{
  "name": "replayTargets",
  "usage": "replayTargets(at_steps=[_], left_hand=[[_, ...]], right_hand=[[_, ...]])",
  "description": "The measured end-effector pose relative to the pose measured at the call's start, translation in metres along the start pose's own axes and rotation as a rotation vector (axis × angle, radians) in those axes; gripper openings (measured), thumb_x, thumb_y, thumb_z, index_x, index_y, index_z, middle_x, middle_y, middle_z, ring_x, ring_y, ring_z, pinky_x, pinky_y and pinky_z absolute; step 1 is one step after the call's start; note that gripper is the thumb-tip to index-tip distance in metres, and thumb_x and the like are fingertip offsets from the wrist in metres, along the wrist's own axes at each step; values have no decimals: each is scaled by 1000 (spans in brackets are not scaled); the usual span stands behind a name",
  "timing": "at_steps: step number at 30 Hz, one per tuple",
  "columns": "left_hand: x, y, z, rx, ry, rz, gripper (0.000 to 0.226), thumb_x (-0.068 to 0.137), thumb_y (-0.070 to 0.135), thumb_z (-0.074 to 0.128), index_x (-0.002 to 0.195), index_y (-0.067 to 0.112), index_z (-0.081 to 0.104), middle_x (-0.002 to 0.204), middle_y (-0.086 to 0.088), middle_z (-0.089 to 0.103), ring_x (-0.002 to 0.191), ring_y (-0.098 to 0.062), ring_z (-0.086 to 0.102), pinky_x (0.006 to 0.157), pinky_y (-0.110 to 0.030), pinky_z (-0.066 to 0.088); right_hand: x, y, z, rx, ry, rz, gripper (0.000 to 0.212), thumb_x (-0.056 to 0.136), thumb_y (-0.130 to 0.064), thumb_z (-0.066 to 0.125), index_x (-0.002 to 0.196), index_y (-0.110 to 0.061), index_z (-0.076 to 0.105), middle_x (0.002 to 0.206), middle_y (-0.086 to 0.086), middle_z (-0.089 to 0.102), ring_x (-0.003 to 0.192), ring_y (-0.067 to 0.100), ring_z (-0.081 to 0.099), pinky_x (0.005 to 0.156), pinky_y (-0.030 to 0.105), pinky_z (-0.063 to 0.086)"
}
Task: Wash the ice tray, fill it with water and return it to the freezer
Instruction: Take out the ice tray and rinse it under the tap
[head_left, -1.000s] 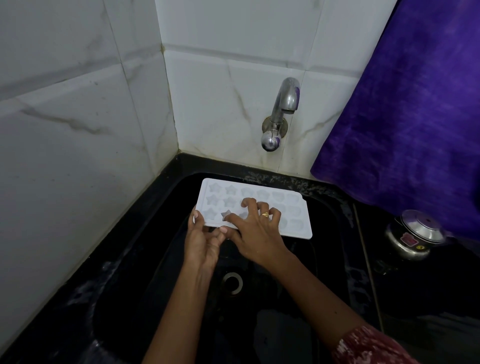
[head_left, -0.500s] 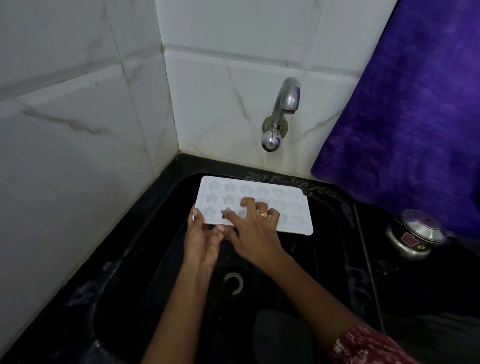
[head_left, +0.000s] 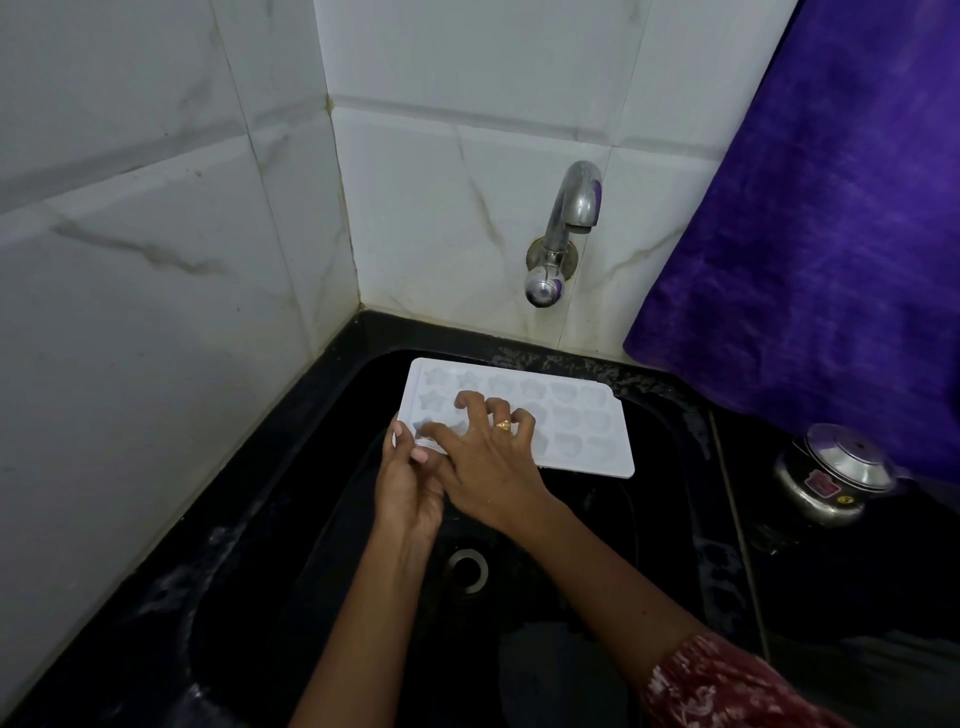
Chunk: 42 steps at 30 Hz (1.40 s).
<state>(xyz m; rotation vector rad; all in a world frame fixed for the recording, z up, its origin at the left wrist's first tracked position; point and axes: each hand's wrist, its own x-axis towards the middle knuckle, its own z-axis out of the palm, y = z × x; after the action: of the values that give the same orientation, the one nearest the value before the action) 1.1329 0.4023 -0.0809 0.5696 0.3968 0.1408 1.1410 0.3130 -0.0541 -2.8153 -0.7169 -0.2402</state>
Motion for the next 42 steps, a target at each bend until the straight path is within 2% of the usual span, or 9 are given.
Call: replayTargets(at_steps=[2,12,16,26,29,32,34,37,42], left_hand=[[0,-1,-2,40,11,-10,20,98,32,41,107,21,54,104,-11,65,89,-21,66,85,-38,52],[1,-3,-7,45,11,-5,36,97,32,41,129,15,47,107,-12,66,95,-24,66,93,-44,48],[0,-6,-7,16,15,-12,29,98,30,40,121,16,51,94,-8,69,78,-17,70,70,-33,58],[0,-5,-11,55,23,19,21,99,29,38,105,16,54,93,-11,66,76,-17,68,73,-32,56],[-1,-7,-13,2,2,9,22,100,25,36,105,11,52,79,-6,71,67,-14,69,58,-28,59],[-2,-6,-15,-43,13,-40,27,100,27,36,110,9,53,94,-14,70,78,-26,71,56,-41,58],[-3,-3,-18,-40,44,-54,25,99,28,37,111,12,52,105,-16,65,90,-34,66,61,-54,57],[-5,3,-20,-55,59,-61,22,99,26,36,109,14,53,106,-14,62,95,-36,61,60,-56,55],[-1,7,-19,-19,49,-62,22,99,27,37,108,15,53,107,-14,61,95,-36,60,54,-50,56]], right_hand=[[2,-2,0,4,-18,6,65,83,-61,6,121,-36,53,137,4,37,122,28,36,95,47,20],[5,-1,4,16,-78,8,68,82,-61,2,121,-36,52,136,3,34,122,25,33,96,46,18],[4,-2,5,9,-88,49,61,86,-59,9,120,-33,53,138,4,34,124,26,34,97,47,22],[0,-3,5,45,-99,13,63,85,-61,8,119,-34,54,135,4,33,120,26,33,97,45,20],[0,6,1,191,-183,27,42,92,-58,28,117,-36,55,133,-1,31,122,24,27,99,40,15],[-4,24,-6,337,-141,155,41,94,-49,38,133,-38,39,135,-1,27,127,21,25,102,38,13],[-9,43,-12,281,-5,339,50,94,-43,43,140,-34,28,142,0,22,131,22,22,106,39,13],[-19,74,-18,239,59,686,62,93,-38,46,146,-22,18,149,8,17,135,28,20,109,44,16],[-38,103,-13,841,-81,831,49,97,-27,39,142,-14,28,142,10,41,125,27,45,105,38,35]])
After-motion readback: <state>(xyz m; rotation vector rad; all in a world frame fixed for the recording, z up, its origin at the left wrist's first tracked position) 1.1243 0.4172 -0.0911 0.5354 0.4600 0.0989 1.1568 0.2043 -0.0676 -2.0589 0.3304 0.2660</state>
